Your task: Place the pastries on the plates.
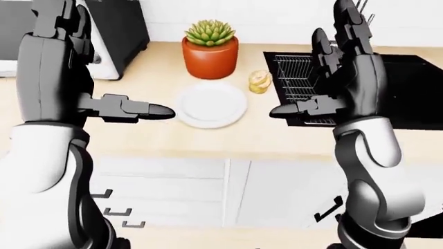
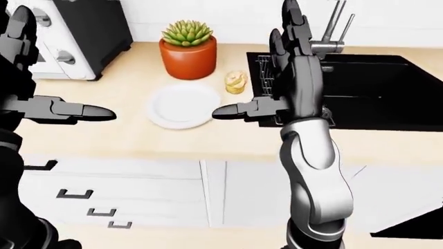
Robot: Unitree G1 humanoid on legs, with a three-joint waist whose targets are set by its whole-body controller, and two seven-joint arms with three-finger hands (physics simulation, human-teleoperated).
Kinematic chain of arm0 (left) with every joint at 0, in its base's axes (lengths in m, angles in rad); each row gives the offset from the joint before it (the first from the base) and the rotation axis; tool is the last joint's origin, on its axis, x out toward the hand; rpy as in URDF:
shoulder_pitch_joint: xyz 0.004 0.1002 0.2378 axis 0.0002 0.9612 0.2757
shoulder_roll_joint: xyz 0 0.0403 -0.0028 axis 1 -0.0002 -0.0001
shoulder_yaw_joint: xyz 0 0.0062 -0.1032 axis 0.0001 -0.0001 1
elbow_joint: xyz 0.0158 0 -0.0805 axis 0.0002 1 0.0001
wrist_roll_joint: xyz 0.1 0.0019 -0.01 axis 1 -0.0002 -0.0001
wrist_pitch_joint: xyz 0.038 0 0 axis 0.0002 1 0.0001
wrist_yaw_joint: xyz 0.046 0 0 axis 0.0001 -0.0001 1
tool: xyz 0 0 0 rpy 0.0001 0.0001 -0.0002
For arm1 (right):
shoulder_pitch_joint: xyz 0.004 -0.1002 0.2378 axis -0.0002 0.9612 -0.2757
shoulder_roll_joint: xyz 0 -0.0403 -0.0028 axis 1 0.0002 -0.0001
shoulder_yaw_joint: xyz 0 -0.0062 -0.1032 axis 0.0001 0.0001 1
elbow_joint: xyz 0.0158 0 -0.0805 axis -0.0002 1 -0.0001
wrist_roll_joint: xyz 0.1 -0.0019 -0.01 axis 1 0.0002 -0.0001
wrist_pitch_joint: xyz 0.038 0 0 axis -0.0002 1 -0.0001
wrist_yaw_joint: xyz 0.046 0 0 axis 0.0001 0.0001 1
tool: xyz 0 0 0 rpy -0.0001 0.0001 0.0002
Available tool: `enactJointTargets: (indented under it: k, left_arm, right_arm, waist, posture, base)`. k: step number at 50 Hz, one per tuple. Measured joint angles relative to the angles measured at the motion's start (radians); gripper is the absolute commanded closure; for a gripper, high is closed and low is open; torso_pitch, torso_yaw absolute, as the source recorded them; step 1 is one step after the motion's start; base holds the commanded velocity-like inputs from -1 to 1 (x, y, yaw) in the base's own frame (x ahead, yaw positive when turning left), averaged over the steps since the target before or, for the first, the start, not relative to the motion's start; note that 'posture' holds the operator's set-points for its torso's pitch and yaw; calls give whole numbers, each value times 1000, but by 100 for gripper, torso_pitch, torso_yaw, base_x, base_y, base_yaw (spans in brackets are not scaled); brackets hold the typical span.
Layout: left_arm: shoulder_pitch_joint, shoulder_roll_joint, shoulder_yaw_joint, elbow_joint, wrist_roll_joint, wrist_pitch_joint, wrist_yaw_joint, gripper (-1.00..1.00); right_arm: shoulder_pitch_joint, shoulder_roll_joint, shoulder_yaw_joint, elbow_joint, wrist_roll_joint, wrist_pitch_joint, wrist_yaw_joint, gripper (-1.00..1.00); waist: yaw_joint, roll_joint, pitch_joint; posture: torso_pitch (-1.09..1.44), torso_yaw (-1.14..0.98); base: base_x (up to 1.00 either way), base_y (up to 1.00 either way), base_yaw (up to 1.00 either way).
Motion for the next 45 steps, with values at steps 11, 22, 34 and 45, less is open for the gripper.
enactJointTargets:
  k: [11,22,34,45]
  left_arm:
    - [11,-9,-15,3,4,1,-17,-100]
    - [14,-7,-10,3,18,-8,-22,-100]
    - [-13,3,-4,4,40,-5,-29,-100]
    - [-2,-8,-13,2,36,-11,-38,-100]
  right_arm:
    - [19,-3,-21,14,-1,-8,-24,-100]
    - [14,-1,-2,12,2,-11,-13,-100]
    - [-6,0,8,-4,13,-20,3,-100]
    - [9,-8,-16,-22,10,-11,-5,-100]
  waist:
    - [-27,-14,21]
    - [-27,4,8]
    - [-13,-8,11]
    - [-23,5,14]
  posture:
    - [6,0]
    - [6,0]
    - [6,0]
    - [6,0]
  base:
    - [0,0,20]
    - [2,0,0]
    - [20,0,0]
    - [22,0,0]
